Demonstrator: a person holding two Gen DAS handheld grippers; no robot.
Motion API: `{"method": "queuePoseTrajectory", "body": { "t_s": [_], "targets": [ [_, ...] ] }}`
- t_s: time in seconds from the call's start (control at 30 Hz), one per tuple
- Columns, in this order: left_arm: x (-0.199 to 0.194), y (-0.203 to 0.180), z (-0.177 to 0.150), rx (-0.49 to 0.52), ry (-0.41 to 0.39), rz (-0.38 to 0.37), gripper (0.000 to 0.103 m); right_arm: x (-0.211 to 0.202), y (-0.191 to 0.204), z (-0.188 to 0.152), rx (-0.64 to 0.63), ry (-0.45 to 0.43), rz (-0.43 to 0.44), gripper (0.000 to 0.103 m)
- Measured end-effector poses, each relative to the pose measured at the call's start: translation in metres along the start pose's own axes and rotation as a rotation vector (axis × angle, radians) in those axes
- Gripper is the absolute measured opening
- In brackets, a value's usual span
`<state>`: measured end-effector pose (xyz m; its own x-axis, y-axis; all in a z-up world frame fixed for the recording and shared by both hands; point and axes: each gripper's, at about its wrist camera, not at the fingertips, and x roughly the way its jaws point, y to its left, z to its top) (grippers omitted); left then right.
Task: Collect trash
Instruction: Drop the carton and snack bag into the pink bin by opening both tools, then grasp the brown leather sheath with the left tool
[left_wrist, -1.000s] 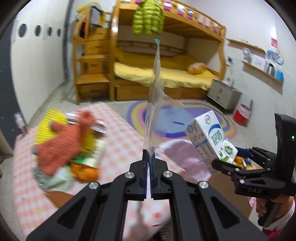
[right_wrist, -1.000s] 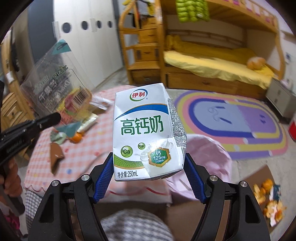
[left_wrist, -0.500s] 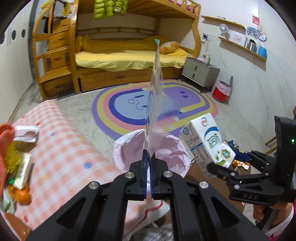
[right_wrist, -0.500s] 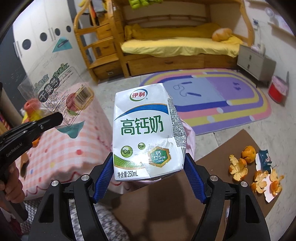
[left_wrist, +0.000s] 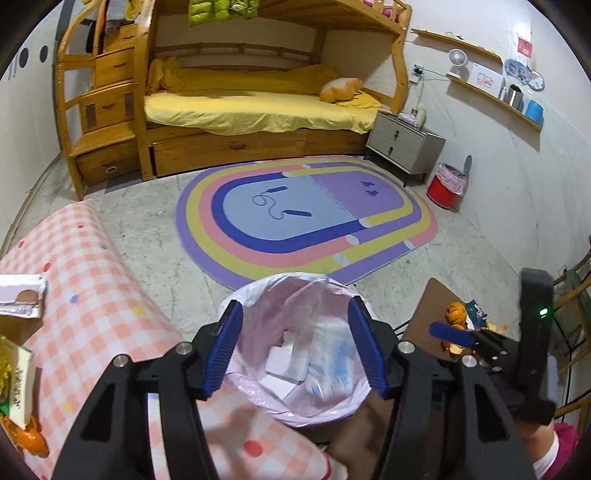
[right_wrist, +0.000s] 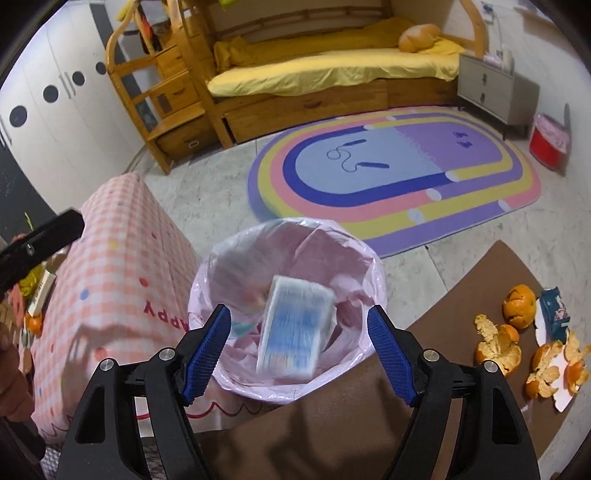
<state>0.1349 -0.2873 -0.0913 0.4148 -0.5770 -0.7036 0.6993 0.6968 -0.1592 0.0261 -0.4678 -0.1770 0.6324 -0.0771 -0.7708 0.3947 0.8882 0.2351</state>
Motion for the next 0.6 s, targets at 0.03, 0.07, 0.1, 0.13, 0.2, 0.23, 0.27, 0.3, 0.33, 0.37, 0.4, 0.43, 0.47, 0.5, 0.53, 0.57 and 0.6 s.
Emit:
{"method": "queuePoseTrajectory", "body": {
  "t_s": [0.03,0.07,0.1,0.13,0.2,0.23,0.27,0.3,0.33,0.37,0.4,0.43,0.47,0.5,0.53,0.57,0.6],
  "targets": [
    [-0.007,0.005,-0.003,-0.007,-0.01,0.015,0.058,-0.006,0.0,0.0,-0.003,-0.004,-0.003,0.076],
    [-0.01,0.005,-0.003,-0.012,-0.013,0.027,0.058,-0.012,0.001,-0.001,-0.008,-0.01,-0.004,0.076],
    [-0.015,0.008,-0.006,-0.018,-0.015,0.042,0.058,-0.016,0.002,-0.002,-0.011,-0.015,-0.004,0.076],
    [-0.022,0.011,-0.01,-0.024,-0.018,0.055,0.058,-0.025,0.005,-0.003,-0.018,-0.025,-0.003,0.076],
    [-0.038,0.017,-0.02,-0.03,-0.02,0.096,0.058,-0.036,0.009,-0.004,-0.025,-0.036,0.003,0.076],
    [-0.045,0.019,-0.025,-0.036,-0.02,0.113,0.058,-0.044,0.013,-0.007,-0.032,-0.041,0.013,0.076],
    [-0.052,0.022,-0.029,-0.043,-0.022,0.123,0.058,-0.05,0.018,-0.009,-0.042,-0.046,0.019,0.076],
    [-0.061,0.025,-0.035,-0.052,-0.021,0.142,0.058,-0.054,0.021,-0.009,-0.051,-0.05,0.023,0.076],
    [-0.067,0.028,-0.039,-0.057,-0.021,0.155,0.058,-0.061,0.029,-0.012,-0.068,-0.057,0.031,0.076],
    [-0.076,0.031,-0.044,-0.063,-0.028,0.168,0.058,-0.065,0.036,-0.014,-0.082,-0.06,0.038,0.076],
    [-0.084,0.034,-0.049,-0.07,-0.033,0.18,0.058,-0.069,0.042,-0.014,-0.091,-0.062,0.044,0.076],
    [-0.093,0.038,-0.055,-0.079,-0.035,0.197,0.058,-0.073,0.048,-0.015,-0.102,-0.066,0.053,0.076],
    [-0.101,0.044,-0.061,-0.089,-0.037,0.208,0.058,-0.077,0.058,-0.017,-0.117,-0.07,0.064,0.076],
    [-0.108,0.046,-0.066,-0.098,-0.039,0.219,0.058,-0.08,0.067,-0.019,-0.135,-0.073,0.075,0.076],
    [-0.119,0.052,-0.073,-0.113,-0.041,0.242,0.059,-0.082,0.078,-0.021,-0.159,-0.076,0.087,0.076],
    [-0.124,0.056,-0.078,-0.126,-0.043,0.253,0.06,-0.084,0.085,-0.022,-0.174,-0.075,0.094,0.075],
    [-0.132,0.062,-0.085,-0.146,-0.044,0.271,0.06,-0.085,0.094,-0.023,-0.194,-0.074,0.104,0.075]
  ]
}}
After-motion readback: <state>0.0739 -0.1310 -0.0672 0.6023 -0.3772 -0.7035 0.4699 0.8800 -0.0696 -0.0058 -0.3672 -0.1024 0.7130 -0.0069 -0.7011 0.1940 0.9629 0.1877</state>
